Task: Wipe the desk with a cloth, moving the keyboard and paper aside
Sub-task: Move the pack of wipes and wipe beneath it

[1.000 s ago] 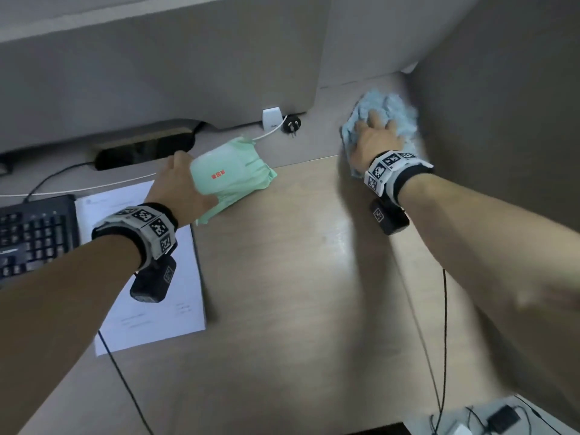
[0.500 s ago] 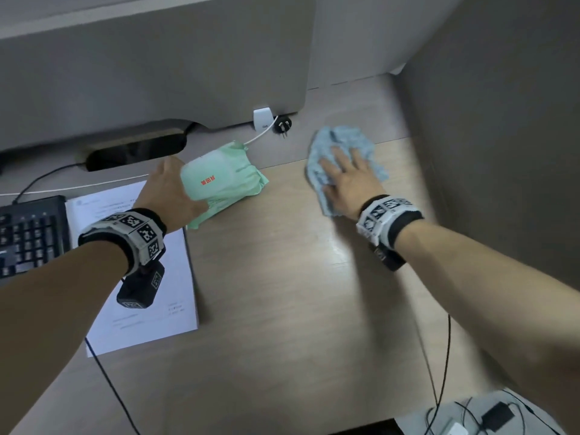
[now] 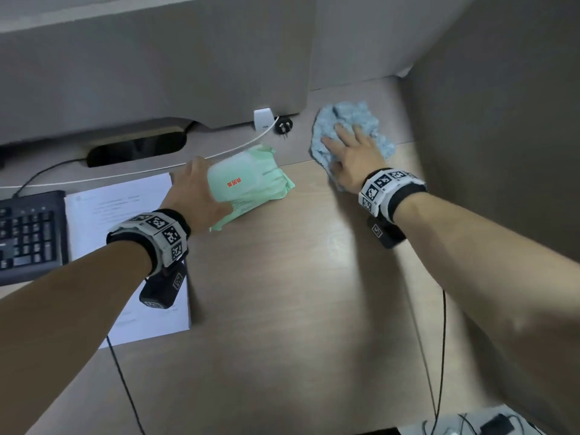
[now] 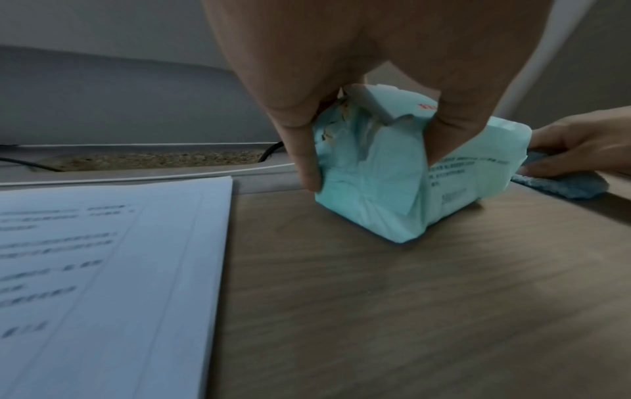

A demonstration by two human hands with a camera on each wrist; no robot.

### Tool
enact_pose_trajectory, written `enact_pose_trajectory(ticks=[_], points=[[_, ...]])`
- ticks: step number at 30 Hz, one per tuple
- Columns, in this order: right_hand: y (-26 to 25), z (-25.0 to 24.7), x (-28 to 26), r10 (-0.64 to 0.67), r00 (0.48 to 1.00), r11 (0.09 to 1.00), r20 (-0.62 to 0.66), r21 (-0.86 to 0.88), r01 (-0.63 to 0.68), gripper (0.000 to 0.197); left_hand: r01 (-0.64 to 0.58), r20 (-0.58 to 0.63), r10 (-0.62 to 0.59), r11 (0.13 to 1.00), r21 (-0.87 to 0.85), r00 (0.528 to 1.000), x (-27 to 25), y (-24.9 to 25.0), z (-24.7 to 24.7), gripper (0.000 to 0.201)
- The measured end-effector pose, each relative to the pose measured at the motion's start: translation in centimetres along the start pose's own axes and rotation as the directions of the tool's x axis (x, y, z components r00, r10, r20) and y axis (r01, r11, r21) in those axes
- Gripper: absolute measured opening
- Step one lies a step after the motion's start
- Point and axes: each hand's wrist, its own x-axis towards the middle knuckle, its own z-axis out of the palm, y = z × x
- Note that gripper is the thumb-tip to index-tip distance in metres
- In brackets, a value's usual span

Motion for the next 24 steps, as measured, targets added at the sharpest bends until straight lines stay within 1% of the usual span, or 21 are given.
enact_pose_trajectory(ticks=[1,2,3,5,7,8,10,12,13,15,16,17,19,21,23,24], points=[[1.3,0.3,-0.8,0.011,1.000,1.000,-0.009,-0.003,-0.011,0.063,-0.009,0.011,0.009,1.000,0.003,1.000,0.0,0.4,0.1,0.066],[2.8,0.2,-1.4,0.050,0.998,0.999,-0.028,-0.016,-0.051,0.064,-0.018,0.023,0.018,1.000,0.003,1.000,0.0,0.9,0.1,0.066],[4.4,0.2,-1.6,0.114,0.992,0.993,-0.051,-0.020,-0.115,0.064,-0.029,0.029,0.029,1.000,0.001,0.999,-0.1,1.2,0.1,0.065],[6.2,-0.6,-1.6,0.253,0.964,0.967,-0.078,0.052,-0.250,0.060,-0.043,0.033,0.043,0.999,-0.001,0.998,-0.1,1.7,0.1,0.065],[5.5,-0.9,-1.0,0.350,0.932,0.936,-0.091,0.070,-0.344,0.058,-0.044,0.025,0.044,0.999,-0.004,0.999,-0.1,1.9,0.1,0.065],[4.2,-0.9,-0.8,0.360,0.929,0.933,-0.087,0.035,-0.359,0.060,-0.040,0.019,0.040,0.999,-0.012,0.999,-0.2,1.9,0.1,0.065],[1.0,-0.2,-1.0,0.307,0.950,0.950,-0.061,-0.034,-0.309,0.065,-0.026,0.007,0.027,0.999,-0.035,1.000,-0.2,1.9,0.1,0.065],[-2.3,1.4,-2.6,0.190,0.981,0.982,-0.038,-0.020,-0.190,0.066,-0.022,-0.002,0.022,0.999,-0.035,1.000,-0.2,1.6,0.0,0.065],[-3.6,2.4,-4.0,0.105,0.993,0.994,-0.045,-0.012,-0.106,0.066,-0.020,-0.006,0.020,0.999,-0.027,1.000,-0.2,1.4,-0.2,0.065],[-4.8,3.4,-6.8,-0.040,0.997,0.999,-0.064,-0.010,0.040,0.064,-0.023,0.000,0.023,1.000,-0.002,1.000,0.0,1.1,-0.5,0.066],[-4.4,3.9,-7.6,-0.080,0.995,0.997,-0.059,-0.022,0.078,0.062,-0.018,0.006,0.018,1.000,0.004,1.000,0.1,1.0,-0.6,0.066],[-3.5,3.9,-8.2,-0.077,0.996,0.997,-0.053,-0.023,0.076,0.062,-0.024,0.007,0.024,1.000,0.005,1.000,0.2,1.0,-0.8,0.067],[-0.8,4.1,-8.5,0.030,0.998,0.999,-0.060,0.013,-0.029,0.061,-0.037,0.008,0.037,0.999,-0.005,0.999,0.3,1.5,-0.8,0.068],[1.7,4.1,-9.2,0.177,0.981,0.984,-0.079,0.045,-0.174,0.061,-0.050,0.003,0.050,0.999,-0.009,0.999,0.4,2.5,-0.7,0.067],[2.1,4.2,-10.1,0.281,0.956,0.958,-0.079,0.074,-0.276,0.060,-0.067,-0.002,0.067,0.998,0.000,0.998,0.4,3.8,-0.3,0.065],[1.3,4.3,-10.4,0.305,0.950,0.951,-0.071,0.084,-0.299,0.059,-0.073,-0.003,0.073,0.997,-0.008,0.997,0.6,4.4,-0.1,0.065]])
